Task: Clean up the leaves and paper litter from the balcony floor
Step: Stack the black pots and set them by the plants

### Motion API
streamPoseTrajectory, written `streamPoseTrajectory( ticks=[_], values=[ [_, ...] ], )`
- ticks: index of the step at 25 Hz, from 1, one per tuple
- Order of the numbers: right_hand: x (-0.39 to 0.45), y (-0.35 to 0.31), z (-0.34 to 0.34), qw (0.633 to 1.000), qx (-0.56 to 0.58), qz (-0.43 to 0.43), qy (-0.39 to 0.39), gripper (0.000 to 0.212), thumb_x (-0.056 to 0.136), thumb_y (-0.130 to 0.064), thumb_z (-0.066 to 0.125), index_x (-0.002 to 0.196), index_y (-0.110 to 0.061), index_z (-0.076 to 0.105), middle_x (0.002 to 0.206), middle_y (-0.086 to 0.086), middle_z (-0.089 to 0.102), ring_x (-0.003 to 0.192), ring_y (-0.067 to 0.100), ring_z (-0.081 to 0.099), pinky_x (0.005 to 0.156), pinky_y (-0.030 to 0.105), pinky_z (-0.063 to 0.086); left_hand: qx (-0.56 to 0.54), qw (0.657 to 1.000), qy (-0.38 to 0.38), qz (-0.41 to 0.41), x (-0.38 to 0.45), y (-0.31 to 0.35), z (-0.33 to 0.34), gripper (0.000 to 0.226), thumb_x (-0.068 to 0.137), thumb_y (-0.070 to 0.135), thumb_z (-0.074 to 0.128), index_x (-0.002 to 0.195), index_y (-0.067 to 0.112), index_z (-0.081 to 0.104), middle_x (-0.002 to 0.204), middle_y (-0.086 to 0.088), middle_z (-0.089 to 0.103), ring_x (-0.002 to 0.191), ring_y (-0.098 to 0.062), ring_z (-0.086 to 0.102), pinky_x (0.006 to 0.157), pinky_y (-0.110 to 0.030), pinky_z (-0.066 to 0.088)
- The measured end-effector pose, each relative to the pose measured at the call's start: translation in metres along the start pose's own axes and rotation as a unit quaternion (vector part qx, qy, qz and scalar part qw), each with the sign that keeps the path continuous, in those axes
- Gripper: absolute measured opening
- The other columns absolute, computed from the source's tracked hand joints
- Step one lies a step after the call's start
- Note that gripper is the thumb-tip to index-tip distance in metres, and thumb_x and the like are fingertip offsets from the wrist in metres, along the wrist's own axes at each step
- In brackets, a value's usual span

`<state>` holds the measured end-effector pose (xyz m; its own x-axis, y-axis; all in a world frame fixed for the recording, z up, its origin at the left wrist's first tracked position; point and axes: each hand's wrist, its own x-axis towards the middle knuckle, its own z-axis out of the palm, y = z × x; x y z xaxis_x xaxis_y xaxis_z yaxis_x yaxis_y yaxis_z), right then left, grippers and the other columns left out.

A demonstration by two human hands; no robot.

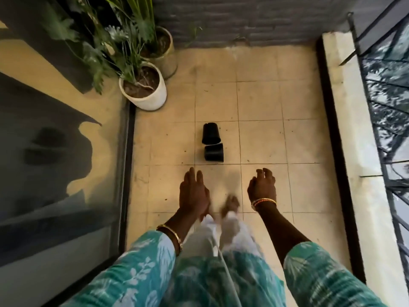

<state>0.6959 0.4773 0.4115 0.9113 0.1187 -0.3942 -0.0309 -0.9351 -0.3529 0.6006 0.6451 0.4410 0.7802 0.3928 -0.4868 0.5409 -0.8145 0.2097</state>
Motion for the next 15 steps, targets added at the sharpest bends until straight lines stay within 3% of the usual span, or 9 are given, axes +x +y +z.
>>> streamPoseTrajectory(
  ticks=[6, 10, 12, 15],
  values=[
    [0.120, 0.010, 0.097, 0.990, 0.091, 0.090, -0.062, 0.026, 0.093, -0.009, 0.046, 0.115, 0.002, 0.056, 0.124, 0.023, 0.048, 0.108, 0.039, 0.053, 0.090, 0.036, 0.043, -0.059, 0.993, -0.084, -0.052, 0.127, 0.002, 0.075, 0.048, 0.099, 0.028, 0.045, 0.144, 0.015, 0.034, 0.155, -0.010, 0.022, 0.137, -0.026, 0.031, 0.102, -0.036, 0.040],
    [0.212, 0.038, 0.203, 0.960, 0.180, 0.184, -0.114, 0.018, 0.091, -0.012, 0.052, 0.102, -0.004, 0.063, 0.107, 0.020, 0.064, 0.099, 0.035, 0.059, 0.086, 0.031, 0.043, -0.070, 0.988, -0.117, -0.075, 0.234, 0.003, 0.162, 0.048, 0.099, 0.031, 0.046, 0.144, 0.019, 0.036, 0.153, -0.008, 0.025, 0.136, -0.026, 0.031, 0.102, -0.038, 0.040],
    [0.253, 0.053, 0.255, 0.915, 0.245, 0.266, -0.179, 0.013, 0.092, -0.018, 0.052, 0.096, -0.012, 0.062, 0.106, 0.019, 0.065, 0.091, 0.032, 0.061, 0.088, 0.036, 0.049, -0.071, 0.987, -0.111, -0.096, 0.286, 0.004, 0.204, 0.055, 0.097, 0.036, 0.050, 0.146, 0.020, 0.031, 0.156, -0.009, 0.018, 0.139, -0.028, 0.026, 0.102, -0.041, 0.042],
    [0.298, 0.071, 0.318, 0.796, 0.405, 0.386, -0.230, 0.016, 0.095, -0.018, 0.049, 0.081, -0.010, 0.053, 0.082, 0.017, 0.058, 0.067, 0.024, 0.056, 0.075, 0.040, 0.050, -0.081, 0.985, -0.075, -0.135, 0.353, 0.006, 0.263, 0.076, 0.089, 0.049, 0.058, 0.150, 0.021, 0.021, 0.159, -0.012, 0.004, 0.142, -0.033, 0.018, 0.100, -0.049, 0.044]
  ],
)
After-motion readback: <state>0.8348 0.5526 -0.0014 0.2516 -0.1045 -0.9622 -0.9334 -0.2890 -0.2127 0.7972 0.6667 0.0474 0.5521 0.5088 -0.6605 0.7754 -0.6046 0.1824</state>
